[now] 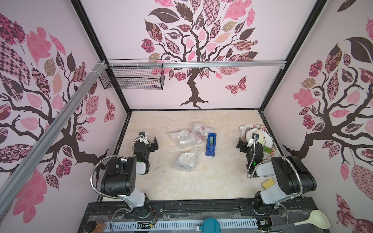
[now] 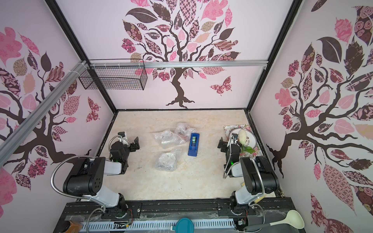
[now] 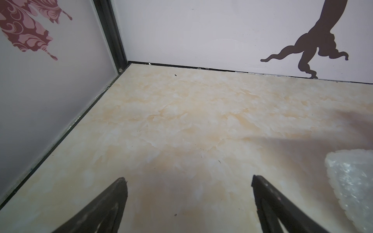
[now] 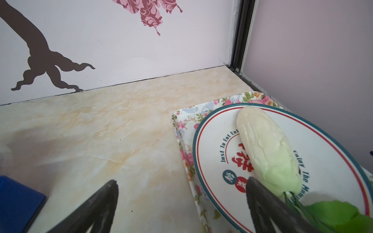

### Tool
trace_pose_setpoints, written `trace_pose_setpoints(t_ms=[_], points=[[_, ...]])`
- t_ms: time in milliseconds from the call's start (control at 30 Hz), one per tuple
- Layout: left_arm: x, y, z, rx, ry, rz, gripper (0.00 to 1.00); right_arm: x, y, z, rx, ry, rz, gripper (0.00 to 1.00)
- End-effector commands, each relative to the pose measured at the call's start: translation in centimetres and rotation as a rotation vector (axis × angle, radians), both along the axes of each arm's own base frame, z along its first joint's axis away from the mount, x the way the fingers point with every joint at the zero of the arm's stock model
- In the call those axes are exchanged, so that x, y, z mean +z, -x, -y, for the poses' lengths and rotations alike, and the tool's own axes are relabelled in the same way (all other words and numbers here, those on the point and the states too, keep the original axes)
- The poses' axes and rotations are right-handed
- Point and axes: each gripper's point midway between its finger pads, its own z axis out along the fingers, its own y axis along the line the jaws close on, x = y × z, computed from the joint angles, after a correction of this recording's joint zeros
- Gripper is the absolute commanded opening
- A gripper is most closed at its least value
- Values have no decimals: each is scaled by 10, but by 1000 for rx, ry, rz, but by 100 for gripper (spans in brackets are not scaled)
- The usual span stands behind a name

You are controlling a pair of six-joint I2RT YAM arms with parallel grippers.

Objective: Wrap mugs in bubble wrap
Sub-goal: Reset both arms

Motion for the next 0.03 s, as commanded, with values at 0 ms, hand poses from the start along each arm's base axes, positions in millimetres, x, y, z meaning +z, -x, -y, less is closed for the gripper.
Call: trace_pose_setpoints(t_ms=[0], points=[[3, 6, -2, 2, 26, 37, 98, 6, 1, 4, -28, 3, 24, 100]])
